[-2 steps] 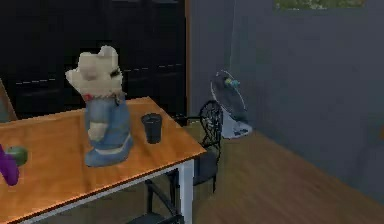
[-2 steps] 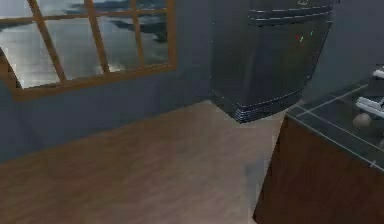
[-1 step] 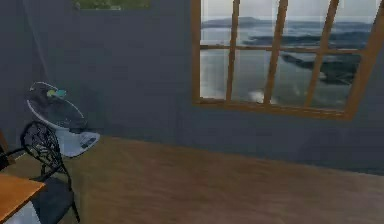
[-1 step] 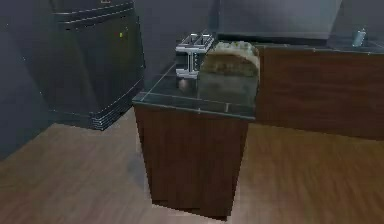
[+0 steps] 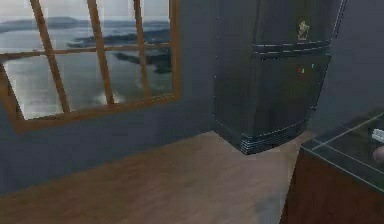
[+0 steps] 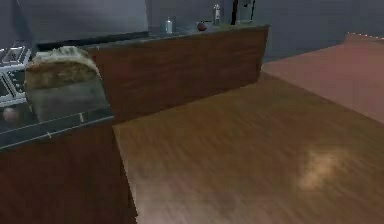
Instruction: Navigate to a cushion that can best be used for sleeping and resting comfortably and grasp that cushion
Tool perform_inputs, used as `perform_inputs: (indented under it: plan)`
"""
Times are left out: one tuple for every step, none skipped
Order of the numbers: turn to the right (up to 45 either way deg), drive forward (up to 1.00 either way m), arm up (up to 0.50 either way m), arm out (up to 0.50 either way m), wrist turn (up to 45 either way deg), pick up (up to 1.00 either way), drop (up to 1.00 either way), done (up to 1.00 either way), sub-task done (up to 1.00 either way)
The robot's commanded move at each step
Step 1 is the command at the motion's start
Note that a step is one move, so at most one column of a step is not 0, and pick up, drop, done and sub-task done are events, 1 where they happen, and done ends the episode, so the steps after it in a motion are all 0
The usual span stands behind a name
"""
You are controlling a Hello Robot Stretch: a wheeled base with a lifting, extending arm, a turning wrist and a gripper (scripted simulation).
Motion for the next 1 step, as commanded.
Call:
perform_inputs:
  plan:
    - [45.0,0.0,0.0,0.0,0.0,0.0,0.0,0.0,0.0]
